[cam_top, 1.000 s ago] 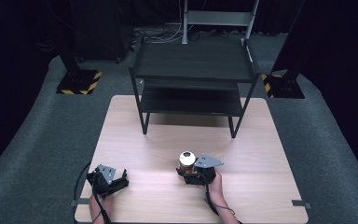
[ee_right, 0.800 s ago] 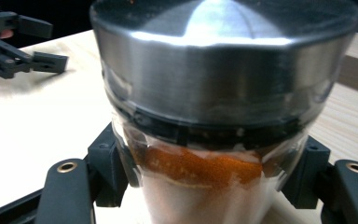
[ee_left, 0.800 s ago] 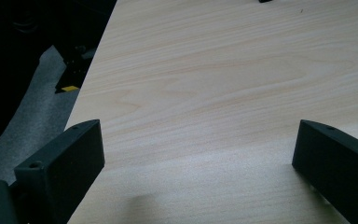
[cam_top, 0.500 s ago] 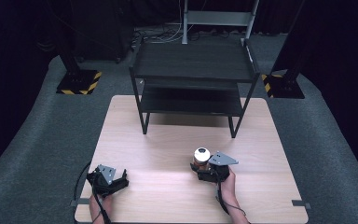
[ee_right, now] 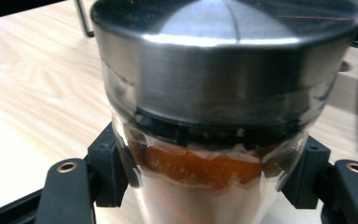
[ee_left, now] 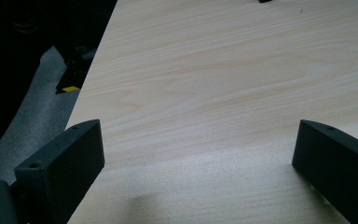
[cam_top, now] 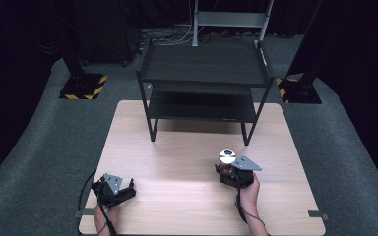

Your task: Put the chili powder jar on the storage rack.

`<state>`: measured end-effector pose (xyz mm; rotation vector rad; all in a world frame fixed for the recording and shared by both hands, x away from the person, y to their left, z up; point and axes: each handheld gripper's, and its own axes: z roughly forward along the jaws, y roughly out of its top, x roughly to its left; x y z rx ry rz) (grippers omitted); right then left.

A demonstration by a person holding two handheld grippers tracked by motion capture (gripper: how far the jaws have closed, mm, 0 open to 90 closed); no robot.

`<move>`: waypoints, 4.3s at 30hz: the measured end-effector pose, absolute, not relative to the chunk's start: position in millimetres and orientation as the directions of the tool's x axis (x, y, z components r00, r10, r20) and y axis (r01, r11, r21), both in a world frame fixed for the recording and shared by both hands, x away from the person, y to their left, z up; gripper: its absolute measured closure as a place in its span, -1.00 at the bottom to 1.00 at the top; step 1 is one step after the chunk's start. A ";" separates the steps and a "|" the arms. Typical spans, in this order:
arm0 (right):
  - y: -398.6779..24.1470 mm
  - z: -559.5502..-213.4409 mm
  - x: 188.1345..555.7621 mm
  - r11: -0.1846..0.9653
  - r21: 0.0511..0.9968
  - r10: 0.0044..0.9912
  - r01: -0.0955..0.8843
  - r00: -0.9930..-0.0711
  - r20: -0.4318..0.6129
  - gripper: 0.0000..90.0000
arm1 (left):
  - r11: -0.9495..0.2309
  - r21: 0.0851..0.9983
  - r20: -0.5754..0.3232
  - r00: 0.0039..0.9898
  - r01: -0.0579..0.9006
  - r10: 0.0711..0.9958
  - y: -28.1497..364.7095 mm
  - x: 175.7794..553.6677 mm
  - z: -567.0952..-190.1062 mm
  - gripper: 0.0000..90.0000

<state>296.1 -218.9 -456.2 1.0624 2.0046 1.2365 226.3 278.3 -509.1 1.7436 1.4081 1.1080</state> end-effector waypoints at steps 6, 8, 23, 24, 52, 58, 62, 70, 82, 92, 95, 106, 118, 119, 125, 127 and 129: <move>-211.5 -449.0 293.2 0.261 0.900 0.880 0.348 -0.469 -0.074 -0.32 | -0.230 0.867 0.220 0.075 0.442 0.973 278.3 226.2 -509.1 -0.95; -207.6 -445.9 292.1 0.255 0.900 0.895 0.354 -0.440 -0.080 -0.32 | -0.230 0.867 0.220 0.075 0.442 0.973 278.3 226.2 -509.1 -0.95; -181.8 -420.4 299.0 0.191 0.908 0.958 0.373 -0.272 -0.090 -0.32 | -0.230 0.867 0.219 0.076 0.442 0.973 278.6 226.2 -509.0 -0.95; -180.7 -418.7 299.6 0.190 0.907 0.960 0.375 -0.265 -0.091 -0.32 | -0.231 0.867 0.220 0.077 0.442 0.973 278.6 226.2 -509.0 -0.95; -136.4 -374.2 330.3 0.164 0.943 0.985 0.290 -0.105 -0.139 -0.32 | -0.226 0.867 0.213 0.080 0.443 0.974 279.6 226.4 -508.7 -0.95; -134.1 -362.7 337.7 0.154 0.951 0.987 0.269 -0.090 -0.135 -0.32 | -0.227 0.867 0.214 0.080 0.443 0.974 279.7 226.3 -508.7 -0.95; -134.6 -356.8 342.2 0.151 0.954 0.988 0.260 -0.081 -0.134 -0.32 | -0.227 0.867 0.213 0.081 0.444 0.974 279.7 226.0 -508.6 -0.95; -131.5 -347.3 354.7 0.124 0.961 0.992 0.248 -0.048 -0.116 -0.32 | -0.226 0.867 0.213 0.081 0.444 0.974 279.7 225.9 -508.6 -0.95; -119.7 -343.3 380.4 0.090 0.961 0.996 0.261 0.001 -0.093 -0.32 | -0.225 0.867 0.211 0.082 0.445 0.974 280.1 225.6 -508.3 -0.95; -118.5 -352.9 394.4 0.061 0.965 0.997 0.257 0.038 -0.073 -0.32 | -0.224 0.867 0.209 0.083 0.446 0.974 280.4 225.3 -508.3 -0.95; -118.7 -352.1 398.9 0.050 0.963 0.997 0.264 0.042 -0.063 -0.32 | -0.223 0.867 0.208 0.083 0.446 0.975 280.5 225.4 -508.2 -0.95; -120.9 -344.8 415.7 0.036 0.963 0.997 0.267 0.052 -0.052 -0.32 | -0.222 0.867 0.207 0.083 0.446 0.975 280.7 225.5 -508.1 -0.95; -122.4 -351.9 434.4 0.009 0.947 0.999 0.320 0.044 -0.024 -0.32 | -0.221 0.867 0.206 0.084 0.447 0.975 281.1 225.7 -508.0 -0.95; -122.4 -352.3 434.3 -0.007 0.948 0.999 0.320 0.051 -0.010 -0.32 | -0.222 0.867 0.207 0.085 0.447 0.975 281.0 225.6 -508.0 -0.95; -121.5 -360.3 432.5 -0.010 0.956 0.998 0.294 0.057 -0.007 -0.32 | -0.224 0.867 0.208 0.085 0.446 0.974 280.9 225.6 -508.1 -0.95; -121.2 -360.7 432.7 -0.010 0.956 0.998 0.294 0.059 -0.007 -0.32 | -0.225 0.866 0.209 0.086 0.446 0.974 280.9 225.6 -508.1 -0.95; -121.3 -360.2 432.8 -0.010 0.955 0.998 0.295 0.058 -0.008 -0.32 | -0.223 0.867 0.207 0.086 0.446 0.975 281.1 225.7 -508.0 -0.95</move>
